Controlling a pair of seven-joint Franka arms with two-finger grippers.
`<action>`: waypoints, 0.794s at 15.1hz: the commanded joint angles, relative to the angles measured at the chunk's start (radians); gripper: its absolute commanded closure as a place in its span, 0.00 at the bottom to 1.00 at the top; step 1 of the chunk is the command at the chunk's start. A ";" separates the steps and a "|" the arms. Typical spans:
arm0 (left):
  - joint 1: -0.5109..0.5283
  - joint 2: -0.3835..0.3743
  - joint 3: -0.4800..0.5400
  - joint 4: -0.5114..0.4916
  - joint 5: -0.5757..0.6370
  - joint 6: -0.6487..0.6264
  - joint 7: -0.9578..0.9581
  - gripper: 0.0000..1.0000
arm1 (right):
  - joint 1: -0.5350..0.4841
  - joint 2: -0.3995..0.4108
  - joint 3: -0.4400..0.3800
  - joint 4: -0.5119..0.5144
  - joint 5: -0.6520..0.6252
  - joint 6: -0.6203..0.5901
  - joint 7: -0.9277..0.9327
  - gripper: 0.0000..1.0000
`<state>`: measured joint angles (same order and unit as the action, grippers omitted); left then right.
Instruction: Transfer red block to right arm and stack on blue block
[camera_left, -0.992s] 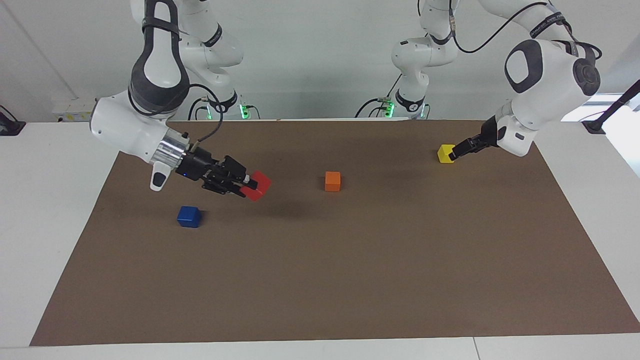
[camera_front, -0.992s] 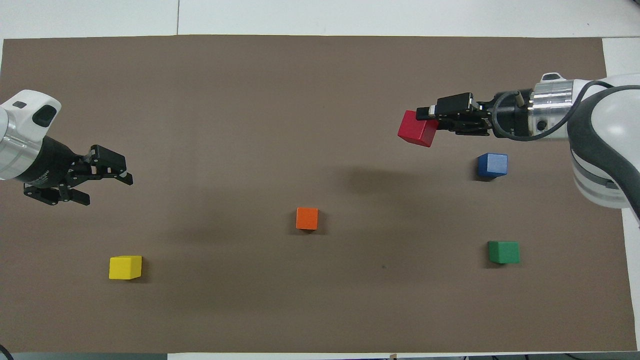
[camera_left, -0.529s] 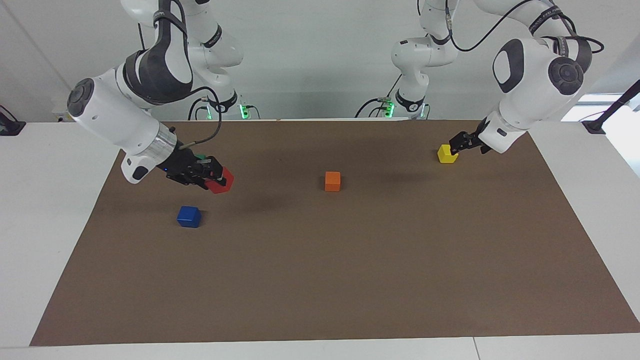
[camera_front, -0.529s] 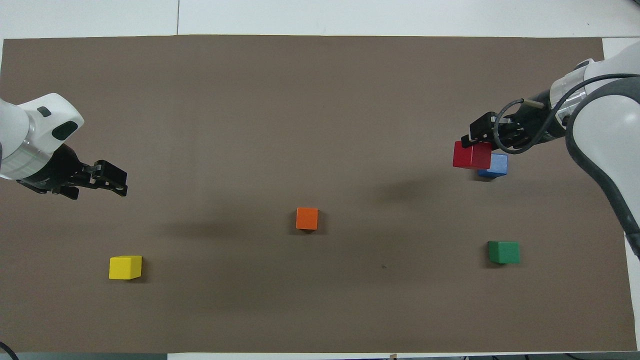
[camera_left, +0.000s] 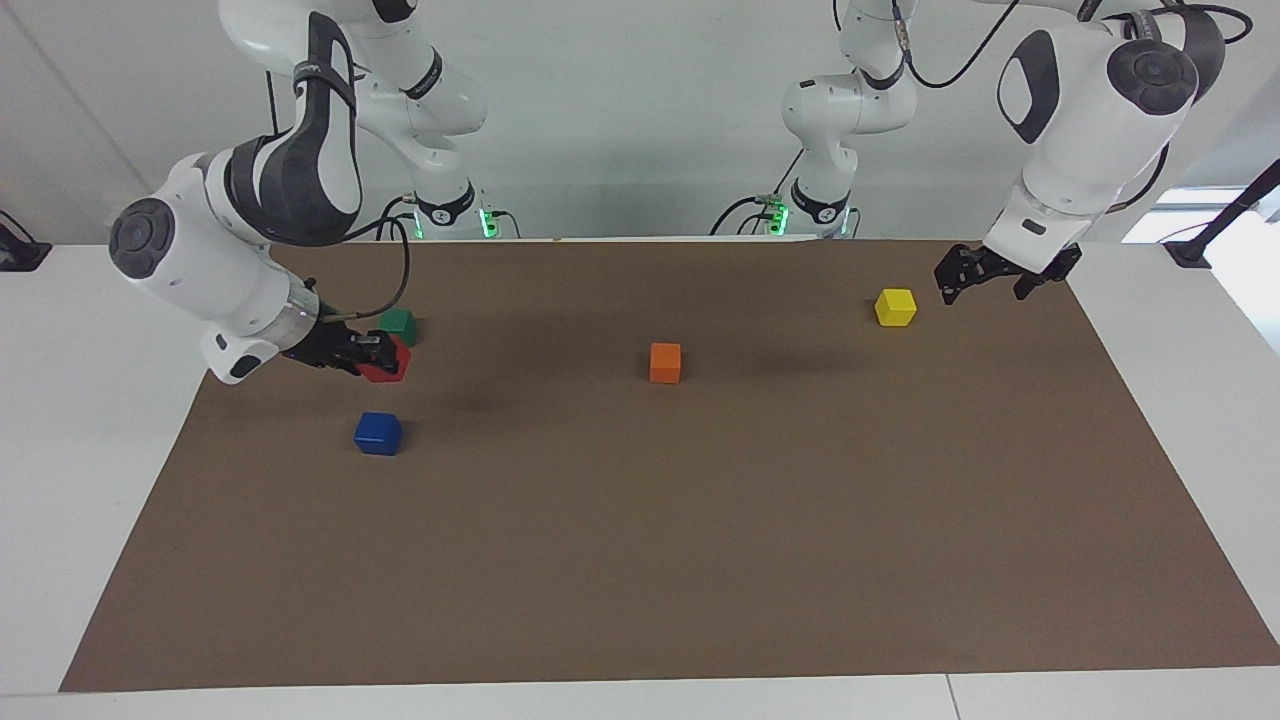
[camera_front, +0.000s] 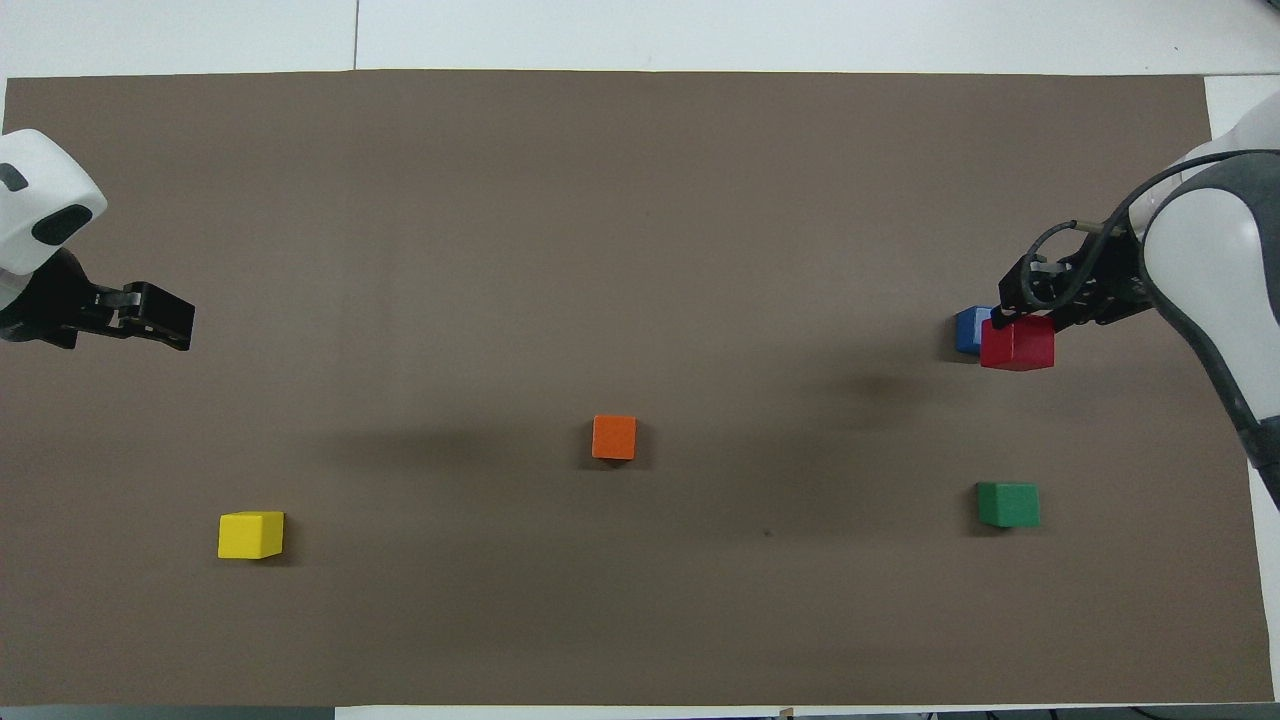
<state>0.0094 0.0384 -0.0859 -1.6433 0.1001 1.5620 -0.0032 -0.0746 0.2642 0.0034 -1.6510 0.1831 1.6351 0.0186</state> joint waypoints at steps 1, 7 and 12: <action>-0.008 0.002 0.009 0.011 -0.011 -0.008 0.017 0.00 | -0.031 0.076 0.009 0.063 -0.022 -0.023 0.027 1.00; -0.026 0.014 0.017 0.005 -0.014 -0.033 0.008 0.00 | -0.036 0.156 0.009 0.100 -0.022 0.023 0.026 1.00; -0.031 0.015 0.040 0.014 -0.031 -0.020 0.008 0.00 | -0.045 0.171 0.006 0.097 -0.031 0.055 0.027 1.00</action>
<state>-0.0055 0.0515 -0.0781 -1.6428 0.0936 1.5506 -0.0030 -0.1022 0.4195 0.0000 -1.5775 0.1737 1.6912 0.0214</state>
